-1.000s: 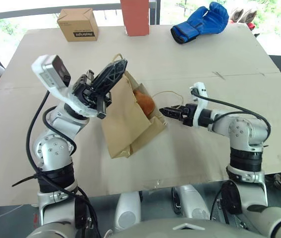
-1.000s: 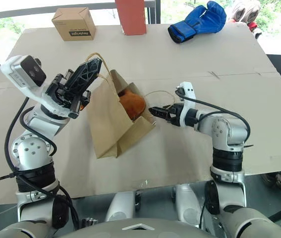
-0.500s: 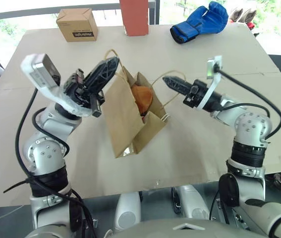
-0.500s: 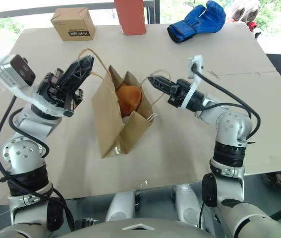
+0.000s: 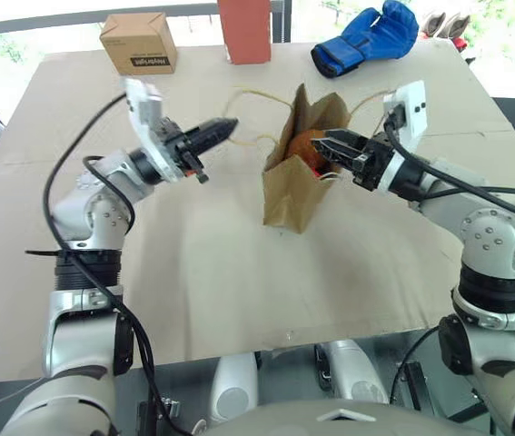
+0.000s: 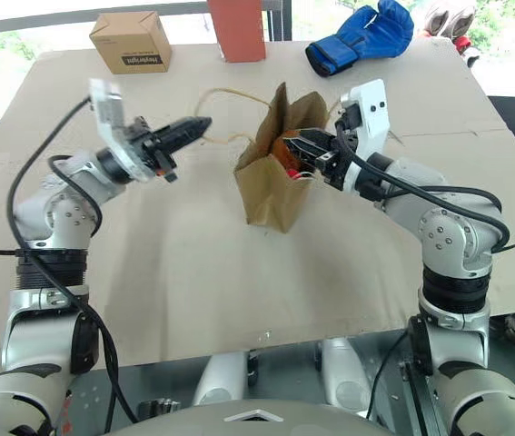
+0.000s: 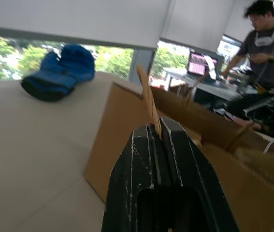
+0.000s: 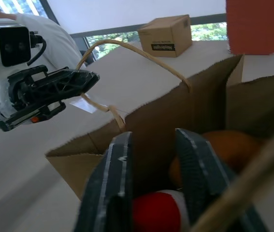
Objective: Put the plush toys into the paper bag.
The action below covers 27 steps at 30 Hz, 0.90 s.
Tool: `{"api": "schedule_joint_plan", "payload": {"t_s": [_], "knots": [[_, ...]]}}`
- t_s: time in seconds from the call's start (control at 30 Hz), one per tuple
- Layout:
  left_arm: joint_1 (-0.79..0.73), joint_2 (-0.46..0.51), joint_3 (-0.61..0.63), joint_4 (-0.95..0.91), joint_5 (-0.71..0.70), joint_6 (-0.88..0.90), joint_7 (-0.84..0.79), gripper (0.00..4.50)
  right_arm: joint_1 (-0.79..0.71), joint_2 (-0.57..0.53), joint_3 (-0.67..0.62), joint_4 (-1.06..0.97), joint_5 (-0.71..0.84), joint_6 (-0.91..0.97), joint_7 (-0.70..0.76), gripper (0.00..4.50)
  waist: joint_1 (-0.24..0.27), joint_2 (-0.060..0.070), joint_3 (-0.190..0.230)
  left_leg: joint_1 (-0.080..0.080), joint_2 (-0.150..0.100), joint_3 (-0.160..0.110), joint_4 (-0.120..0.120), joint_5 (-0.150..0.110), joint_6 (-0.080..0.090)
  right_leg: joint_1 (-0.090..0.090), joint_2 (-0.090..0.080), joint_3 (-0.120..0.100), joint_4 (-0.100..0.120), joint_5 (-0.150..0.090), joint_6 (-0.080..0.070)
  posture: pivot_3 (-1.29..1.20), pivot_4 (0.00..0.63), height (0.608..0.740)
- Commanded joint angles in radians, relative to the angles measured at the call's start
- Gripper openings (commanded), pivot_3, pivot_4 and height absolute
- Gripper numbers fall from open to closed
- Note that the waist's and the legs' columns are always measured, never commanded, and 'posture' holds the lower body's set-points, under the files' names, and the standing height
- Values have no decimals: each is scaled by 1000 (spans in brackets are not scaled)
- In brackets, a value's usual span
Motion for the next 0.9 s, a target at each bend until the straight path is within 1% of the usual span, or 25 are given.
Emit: {"api": "schedule_joint_plan", "payload": {"t_s": [0.03, 0.1, 0.13, 0.2, 0.23, 0.27, 0.37, 0.4, 0.43, 0.5, 0.6, 0.7, 0.8, 0.9], "knots": [[-12, 34, 50, -42, -6, 14, -3, 1741, 21, -109, -62, -131, 68, 15, 64, 3027, 0, 0, 0, 0, 0, 0, 0, 0, 0, 0, 0, 0, 0, 0, 0, 0, 150, 740], [23, 50, 86, -86, -17, 36, 32, 2507, 54, -203, -114, -179, 135, 55, 114, 3793, 0, 0, 0, 0, 0, 0, -1, 0, 0, 0, 0, 0, -1, 0, 0, 0, 150, 740], [46, 55, 100, -113, -14, 37, 49, 2995, 71, -246, -134, -194, 158, 64, 134, 3879, 0, 0, 0, 0, 0, 0, -1, 0, 0, 0, 0, 0, -1, 0, 0, 0, 150, 740], [115, 65, 129, -195, -19, 50, 78, 4008, 95, -312, -187, -204, 223, 86, 152, 3879, -3, 0, 0, 0, 0, 0, -2, 0, 0, 0, -1, 0, -2, 0, 0, 0, 150, 740], [160, 75, 130, -243, -12, 49, 76, 4331, 101, -335, -209, -204, 253, 96, 152, 3879, -3, 0, 0, 1, 0, 1, -2, 0, 0, 1, -1, 1, -2, 0, 0, 0, 150, 740], [196, 79, 129, -281, 0, 39, 79, 4438, 106, -353, -224, -202, 276, 102, 150, 3879, -3, 0, 0, 2, 0, 1, -2, 0, 0, 1, -1, 1, -2, 0, 0, 0, 150, 740], [258, 65, 136, -369, -48, 102, 119, 4438, 126, -392, -238, -195, 303, 100, 141, 3879, 2, 0, 0, 3, 1, 1, -2, 0, 0, 1, -1, 1, -1, -2, -4, 0, 150, 740], [273, 58, 127, -404, -37, 110, 149, 4438, 139, -403, -238, -194, 299, 92, 140, 3879, 6, 0, 0, 2, 1, 1, -1, 0, 0, 1, -1, 1, -1, -2, -4, 0, 150, 740], [285, 53, 108, -439, -29, 125, 171, 4438, 154, -411, -235, -192, 287, 80, 138, 3879, 8, -1, 0, 2, 1, 1, 0, 0, 0, 2, -1, 0, -1, -3, -4, 0, 150, 740], [299, 36, 64, -488, -39, 141, 162, 4438, 189, -436, -188, -195, 229, 46, 145, 3879, 14, -1, 0, 2, 0, 1, 1, 0, 0, 2, -2, 1, -2, -3, -4, 0, 150, 740], [308, 29, -21, -518, 28, 81, 113, 4438, 173, -404, -172, -192, 244, 13, 133, 3879, 20, -1, 0, 2, -3, 3, 1, 0, 0, 2, -4, 2, -2, -2, -3, 0, 150, 740], [307, 21, -59, -523, 38, 77, 98, 4438, 136, -395, -133, -181, 219, -12, 127, 3879, 19, -1, 0, 2, -3, 3, 1, 0, 0, 2, -4, 3, -1, -2, -3, 0, 150, 740], [296, 19, -139, -514, 139, -15, 70, 4438, 81, -366, -81, -175, 218, -28, 124, 3879, 19, 0, 0, 3, -2, 2, 1, 0, 0, 2, -3, 2, -1, -3, -4, 0, 150, 740], [294, -10, -199, -486, 239, -108, 87, 4438, 26, -337, -39, -167, 218, -35, 119, 3879, 22, 0, 0, 2, -2, 2, 1, 0, 0, 2, -3, 2, -1, -2, -4, 0, 150, 740]]}}
